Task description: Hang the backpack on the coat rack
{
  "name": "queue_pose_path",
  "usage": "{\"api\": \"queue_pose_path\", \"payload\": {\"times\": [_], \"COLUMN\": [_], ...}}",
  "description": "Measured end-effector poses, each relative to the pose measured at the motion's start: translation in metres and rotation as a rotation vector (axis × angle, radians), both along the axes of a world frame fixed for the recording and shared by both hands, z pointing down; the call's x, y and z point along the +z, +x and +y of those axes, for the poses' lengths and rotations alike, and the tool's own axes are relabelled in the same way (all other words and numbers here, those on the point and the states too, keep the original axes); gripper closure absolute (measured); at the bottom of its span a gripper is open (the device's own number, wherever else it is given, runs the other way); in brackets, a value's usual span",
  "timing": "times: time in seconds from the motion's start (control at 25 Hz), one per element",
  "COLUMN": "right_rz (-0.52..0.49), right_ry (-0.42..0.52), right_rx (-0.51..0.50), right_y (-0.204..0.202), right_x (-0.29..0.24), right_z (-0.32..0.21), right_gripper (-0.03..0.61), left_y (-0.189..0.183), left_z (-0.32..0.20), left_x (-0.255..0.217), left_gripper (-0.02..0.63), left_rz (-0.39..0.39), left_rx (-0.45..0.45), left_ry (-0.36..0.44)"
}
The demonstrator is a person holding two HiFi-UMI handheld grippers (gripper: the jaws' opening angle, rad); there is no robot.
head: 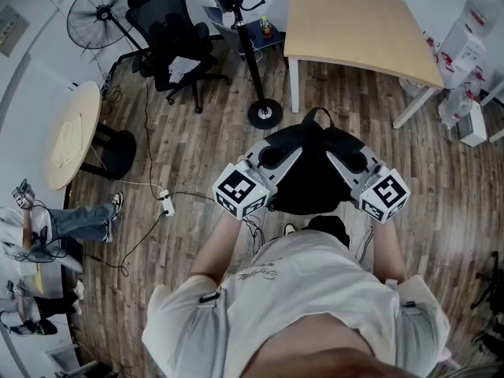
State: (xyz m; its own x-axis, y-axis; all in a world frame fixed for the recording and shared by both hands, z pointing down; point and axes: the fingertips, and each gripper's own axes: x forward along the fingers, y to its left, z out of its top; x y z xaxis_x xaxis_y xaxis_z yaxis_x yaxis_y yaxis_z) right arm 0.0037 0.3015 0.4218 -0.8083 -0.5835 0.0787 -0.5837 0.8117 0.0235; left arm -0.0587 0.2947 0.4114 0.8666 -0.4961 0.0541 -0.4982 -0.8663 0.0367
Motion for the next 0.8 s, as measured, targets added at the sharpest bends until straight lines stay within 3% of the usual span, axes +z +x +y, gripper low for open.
{"api": "queue_pose_path", "payload": {"times": [0.4,0.68,0.8], "right_rz": [0.023,0.008,0.014], "right_ry": [-0.020,-0.052,-0.021], "right_rx": [0.010,-0.044,-0.060], "right_y": [0.011,0.031,0.041], "right_x": [0.014,0.026,0.029], "right_z": [-0.048,-0.115,-0.148], "right_gripper": [0.545,0.545,0.545], "left_y": [0.011,0.032,0.041], "left_z": [-0.048,-0.112,-0.143], "left_x": [0.015,0.026,0.030], "left_gripper": [0.565,0.565,0.565], "left_rz": [0.018,-0.008,-0.004], "left_rx": [-0.004,-0.051,-0.073], "left_ry": [-0.044,-0.091,-0.083]}}
